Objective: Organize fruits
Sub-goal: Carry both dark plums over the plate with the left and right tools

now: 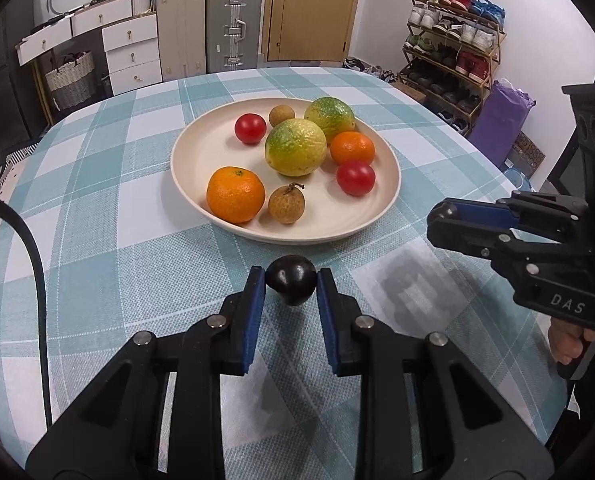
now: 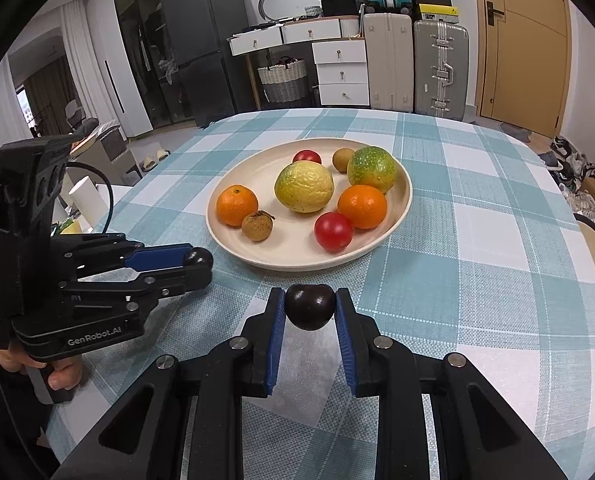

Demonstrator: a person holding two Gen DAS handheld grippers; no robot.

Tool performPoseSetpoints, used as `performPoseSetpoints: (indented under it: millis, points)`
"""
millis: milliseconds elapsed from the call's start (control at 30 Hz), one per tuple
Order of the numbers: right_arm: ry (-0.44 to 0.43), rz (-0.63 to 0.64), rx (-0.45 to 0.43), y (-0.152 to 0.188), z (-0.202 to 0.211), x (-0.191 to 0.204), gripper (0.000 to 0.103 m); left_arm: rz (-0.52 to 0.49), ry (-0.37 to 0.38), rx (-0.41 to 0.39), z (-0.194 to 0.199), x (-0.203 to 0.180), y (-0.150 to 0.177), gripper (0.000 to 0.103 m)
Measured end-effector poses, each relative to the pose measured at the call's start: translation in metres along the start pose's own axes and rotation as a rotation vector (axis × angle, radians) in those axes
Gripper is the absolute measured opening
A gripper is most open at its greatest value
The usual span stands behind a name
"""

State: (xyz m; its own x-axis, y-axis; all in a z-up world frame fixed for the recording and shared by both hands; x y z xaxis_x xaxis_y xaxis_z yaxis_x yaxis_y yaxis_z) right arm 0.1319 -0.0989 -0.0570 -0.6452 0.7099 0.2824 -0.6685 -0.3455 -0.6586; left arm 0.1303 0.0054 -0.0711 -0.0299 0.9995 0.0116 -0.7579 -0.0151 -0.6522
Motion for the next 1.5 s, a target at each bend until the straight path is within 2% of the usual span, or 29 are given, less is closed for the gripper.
performPoseSetpoints:
  millis: [667, 1167, 1500]
  points:
    - [-0.008, 0.015, -0.059, -0.016, 0.012, 0.007, 0.026, 0.036, -0.011, -0.122, 0.046, 0.014, -0.021, 0.024]
    - [-0.018, 0.009, -0.061, -0.024, 0.002, 0.001, 0.026, 0.038, -0.002, -0.138, 0.038, 0.008, -0.037, 0.024]
    - [-0.037, 0.003, -0.050, -0.032, -0.017, 0.001, 0.026, 0.051, -0.017, -0.135, 0.019, 0.018, -0.055, 0.024]
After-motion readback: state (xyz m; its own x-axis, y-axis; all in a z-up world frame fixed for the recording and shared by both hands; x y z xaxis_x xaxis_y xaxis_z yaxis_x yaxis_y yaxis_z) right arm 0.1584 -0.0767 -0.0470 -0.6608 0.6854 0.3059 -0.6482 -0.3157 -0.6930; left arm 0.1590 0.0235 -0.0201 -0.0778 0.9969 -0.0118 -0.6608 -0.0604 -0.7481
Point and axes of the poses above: each gripper's, at about its wrist camera, not at the fingertips, and z roughly against the way its jaws point, x to its left, y to its underside, the point moved 5 cm from there along -z, roughly the way its jaws point, and after that the axes turned 10 degrees about -y, right-handed, at the moved point
